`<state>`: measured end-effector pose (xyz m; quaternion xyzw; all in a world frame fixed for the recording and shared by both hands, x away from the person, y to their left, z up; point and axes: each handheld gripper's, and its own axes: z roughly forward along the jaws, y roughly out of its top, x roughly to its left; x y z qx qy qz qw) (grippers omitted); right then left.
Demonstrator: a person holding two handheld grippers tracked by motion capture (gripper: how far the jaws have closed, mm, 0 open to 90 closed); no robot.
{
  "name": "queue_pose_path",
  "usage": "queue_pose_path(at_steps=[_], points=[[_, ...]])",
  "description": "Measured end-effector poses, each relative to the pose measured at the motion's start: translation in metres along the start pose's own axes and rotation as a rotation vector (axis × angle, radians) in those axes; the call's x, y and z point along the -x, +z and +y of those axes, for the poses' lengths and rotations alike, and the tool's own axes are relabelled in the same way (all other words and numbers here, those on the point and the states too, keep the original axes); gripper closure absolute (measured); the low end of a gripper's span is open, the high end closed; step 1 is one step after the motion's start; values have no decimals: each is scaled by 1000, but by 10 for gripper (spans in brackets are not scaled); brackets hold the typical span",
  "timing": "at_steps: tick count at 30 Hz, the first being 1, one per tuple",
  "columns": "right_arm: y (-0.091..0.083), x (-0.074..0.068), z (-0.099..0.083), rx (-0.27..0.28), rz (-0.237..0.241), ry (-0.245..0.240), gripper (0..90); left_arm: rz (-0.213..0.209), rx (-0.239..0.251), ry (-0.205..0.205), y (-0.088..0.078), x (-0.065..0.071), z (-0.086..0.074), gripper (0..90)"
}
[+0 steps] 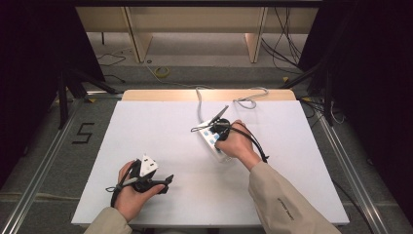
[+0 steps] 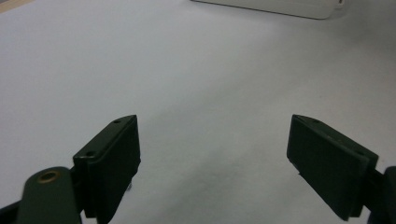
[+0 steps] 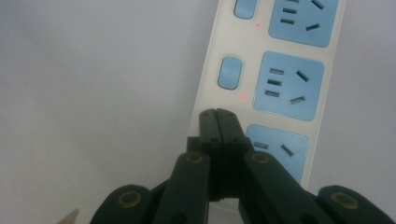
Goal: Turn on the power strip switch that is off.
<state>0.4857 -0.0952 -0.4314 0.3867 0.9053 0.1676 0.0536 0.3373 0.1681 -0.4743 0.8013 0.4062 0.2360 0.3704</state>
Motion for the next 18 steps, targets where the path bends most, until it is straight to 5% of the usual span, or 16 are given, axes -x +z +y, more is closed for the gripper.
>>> queue_pose_path(at_steps=[18], points=[[2,-2,-1,-2,-11,1,900,-2,-1,-1,0,0,0,171]])
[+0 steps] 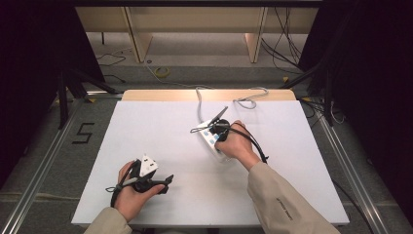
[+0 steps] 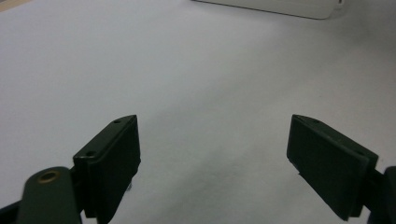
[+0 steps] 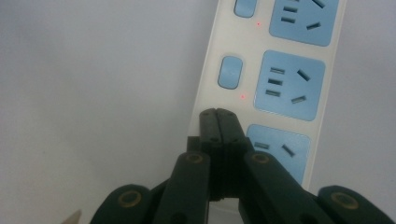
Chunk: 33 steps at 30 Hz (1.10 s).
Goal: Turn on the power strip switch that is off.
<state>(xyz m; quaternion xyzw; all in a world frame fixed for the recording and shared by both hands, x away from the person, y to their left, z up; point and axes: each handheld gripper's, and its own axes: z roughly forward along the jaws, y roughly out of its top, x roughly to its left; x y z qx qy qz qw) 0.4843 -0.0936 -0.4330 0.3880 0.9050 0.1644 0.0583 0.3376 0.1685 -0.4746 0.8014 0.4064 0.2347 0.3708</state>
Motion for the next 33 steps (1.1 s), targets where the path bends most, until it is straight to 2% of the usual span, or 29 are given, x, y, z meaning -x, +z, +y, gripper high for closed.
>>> queue_pose_path(at_steps=[12,18,20,25,29,33], points=[[0,0,-1,2,6,-13,900,1,-6,3,1,0,0,171],[0,3,-4,34,20,-14,900,-2,-6,3,1,0,-1,171],[-2,2,-4,24,18,-10,900,-1,-6,4,1,0,-1,171],[-6,4,-7,67,21,-7,900,0,-7,3,1,1,-1,171],[-10,6,-9,67,13,-5,900,0,-5,3,1,1,0,171],[-12,7,-11,73,26,-3,900,-1,-6,1,1,1,-1,171]])
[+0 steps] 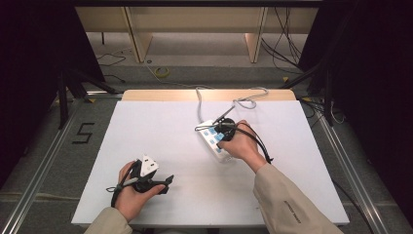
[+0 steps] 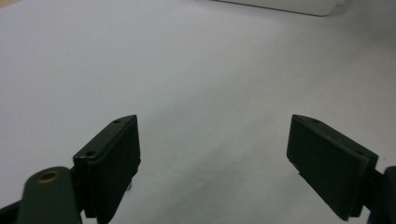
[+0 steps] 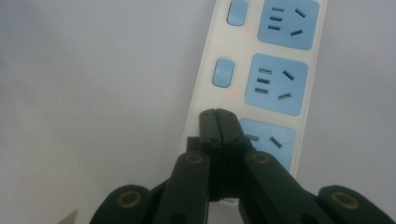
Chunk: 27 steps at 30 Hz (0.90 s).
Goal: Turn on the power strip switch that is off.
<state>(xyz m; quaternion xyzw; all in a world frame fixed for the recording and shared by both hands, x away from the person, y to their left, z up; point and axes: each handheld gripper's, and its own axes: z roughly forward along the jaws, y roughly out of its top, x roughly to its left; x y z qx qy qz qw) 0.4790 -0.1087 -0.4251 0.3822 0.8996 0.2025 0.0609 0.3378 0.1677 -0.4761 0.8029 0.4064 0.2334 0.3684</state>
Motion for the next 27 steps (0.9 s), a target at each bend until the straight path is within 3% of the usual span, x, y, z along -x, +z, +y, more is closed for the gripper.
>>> queue_pose_path(at_steps=[9,15,20,21,22,23,24,25,27], points=[[-7,4,-9,27,9,-14,880,-1,-2,-4,1,0,0,172],[-20,13,-28,79,31,-7,827,0,-7,-2,0,-1,-1,172],[-36,30,-65,152,54,10,772,-11,-1,-21,-1,0,-1,172],[-39,35,-75,172,54,20,759,-13,-6,-16,-1,-1,0,172],[-44,41,-96,204,57,43,719,-16,-8,-16,0,0,-1,171],[-44,41,-96,204,57,43,719,-14,-6,-19,1,0,-1,171],[-46,45,-118,222,31,59,678,-16,-8,-20,1,1,-1,171],[-46,45,-118,222,31,59,678,-20,-8,-24,1,1,-1,171],[-49,48,-138,256,18,88,642,-23,-6,-32,1,1,-1,171]])
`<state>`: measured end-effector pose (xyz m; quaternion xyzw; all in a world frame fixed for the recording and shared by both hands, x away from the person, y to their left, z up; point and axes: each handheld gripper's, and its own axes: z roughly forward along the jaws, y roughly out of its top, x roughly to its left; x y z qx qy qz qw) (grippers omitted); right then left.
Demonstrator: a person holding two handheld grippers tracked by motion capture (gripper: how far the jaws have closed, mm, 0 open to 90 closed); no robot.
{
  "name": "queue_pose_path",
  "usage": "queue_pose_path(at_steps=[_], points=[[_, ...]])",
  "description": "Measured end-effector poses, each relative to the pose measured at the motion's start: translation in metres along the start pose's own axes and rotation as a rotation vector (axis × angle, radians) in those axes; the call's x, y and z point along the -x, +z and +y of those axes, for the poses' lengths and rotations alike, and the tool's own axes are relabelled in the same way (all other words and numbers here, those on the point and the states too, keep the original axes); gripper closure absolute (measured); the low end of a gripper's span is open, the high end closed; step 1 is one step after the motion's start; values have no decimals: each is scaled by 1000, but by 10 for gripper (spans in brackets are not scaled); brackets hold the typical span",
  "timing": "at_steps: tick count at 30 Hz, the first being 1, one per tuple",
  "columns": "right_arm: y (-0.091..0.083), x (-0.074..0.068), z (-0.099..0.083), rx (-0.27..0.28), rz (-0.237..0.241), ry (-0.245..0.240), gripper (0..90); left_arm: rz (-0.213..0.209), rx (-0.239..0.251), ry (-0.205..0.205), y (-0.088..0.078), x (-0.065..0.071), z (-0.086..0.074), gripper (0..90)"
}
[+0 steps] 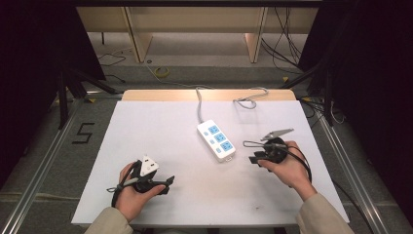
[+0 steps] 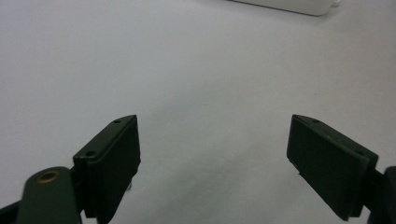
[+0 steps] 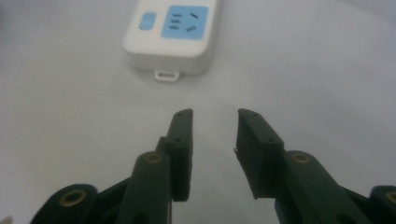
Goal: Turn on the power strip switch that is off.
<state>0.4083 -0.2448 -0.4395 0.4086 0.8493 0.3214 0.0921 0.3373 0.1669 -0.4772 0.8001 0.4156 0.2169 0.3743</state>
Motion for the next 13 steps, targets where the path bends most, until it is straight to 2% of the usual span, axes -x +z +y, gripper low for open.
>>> queue_pose_path(at_steps=[2,6,13], points=[[-8,3,-16,50,-8,13,605,3,-2,3,0,0,0,170],[-17,4,-40,128,-23,5,529,2,-9,5,2,0,-1,170],[-20,8,-54,198,-62,2,472,0,-19,11,4,-2,-1,167]])
